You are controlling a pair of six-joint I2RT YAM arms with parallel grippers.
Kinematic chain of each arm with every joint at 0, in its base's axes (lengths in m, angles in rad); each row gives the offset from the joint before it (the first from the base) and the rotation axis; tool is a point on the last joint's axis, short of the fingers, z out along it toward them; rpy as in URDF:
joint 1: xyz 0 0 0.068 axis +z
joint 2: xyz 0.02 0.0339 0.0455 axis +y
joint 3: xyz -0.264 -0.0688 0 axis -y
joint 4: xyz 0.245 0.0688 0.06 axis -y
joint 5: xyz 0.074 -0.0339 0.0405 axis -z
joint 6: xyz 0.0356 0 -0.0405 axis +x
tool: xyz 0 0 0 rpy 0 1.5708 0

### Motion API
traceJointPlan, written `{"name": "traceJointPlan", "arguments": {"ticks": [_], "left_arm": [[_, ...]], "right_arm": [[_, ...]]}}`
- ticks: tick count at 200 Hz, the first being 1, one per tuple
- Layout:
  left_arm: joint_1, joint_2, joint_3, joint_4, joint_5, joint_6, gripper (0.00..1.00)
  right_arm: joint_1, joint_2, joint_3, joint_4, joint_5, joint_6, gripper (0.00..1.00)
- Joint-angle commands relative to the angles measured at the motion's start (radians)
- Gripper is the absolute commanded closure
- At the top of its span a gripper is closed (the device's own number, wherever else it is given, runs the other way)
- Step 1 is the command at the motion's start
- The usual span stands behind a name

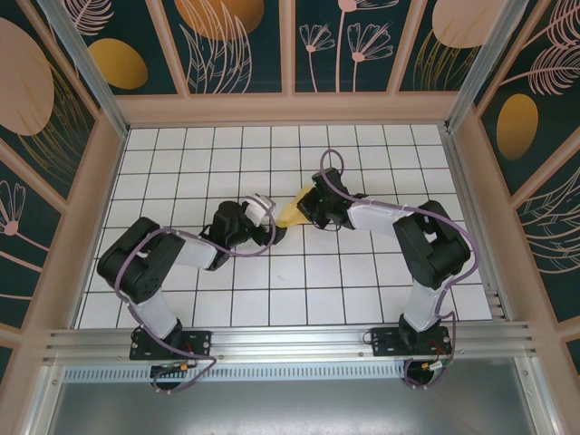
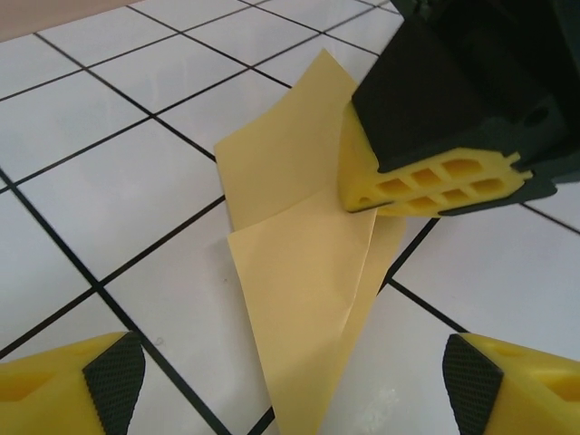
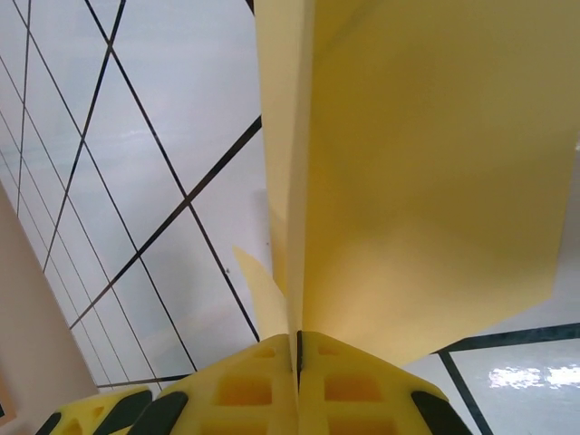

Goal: Fold a paper plane with a square sheet of paper (pick it up from the middle)
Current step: Fourth fold the wing at the center of the table.

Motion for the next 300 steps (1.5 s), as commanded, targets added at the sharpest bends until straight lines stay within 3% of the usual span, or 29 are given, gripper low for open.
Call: {"name": "traceJointPlan", "arguments": {"ticks": [1,38,82,208,255,300], "left_arm": [[-0.025,0.047,0.048,0.019,0.005,0.142,0.16],[-0.038,0.113,0.061,0.102,-0.024,0.194,0.23],[-0.064,0.152,0.122,0.007,-0.045,0.233,0.29],[-0.077,0.148,0.140,-0.050,-0.073,0.258,0.66],[-0.076,0.145,0.139,-0.058,-0.061,0.245,0.70],[-0.076,0.138,0.140,-0.056,-0.037,0.220,0.66]], "right_arm": [[-0.009,0.006,0.031,-0.040,-0.024,0.020,1.00],[-0.013,0.004,0.023,-0.035,-0.035,0.014,1.00],[-0.017,-0.002,0.022,-0.034,-0.057,0.009,1.00],[-0.018,0.004,0.023,-0.009,-0.149,0.032,1.00],[-0.016,0.010,0.024,-0.005,-0.168,0.035,0.99],[-0.016,0.020,0.031,-0.013,-0.172,0.028,0.98]]}}
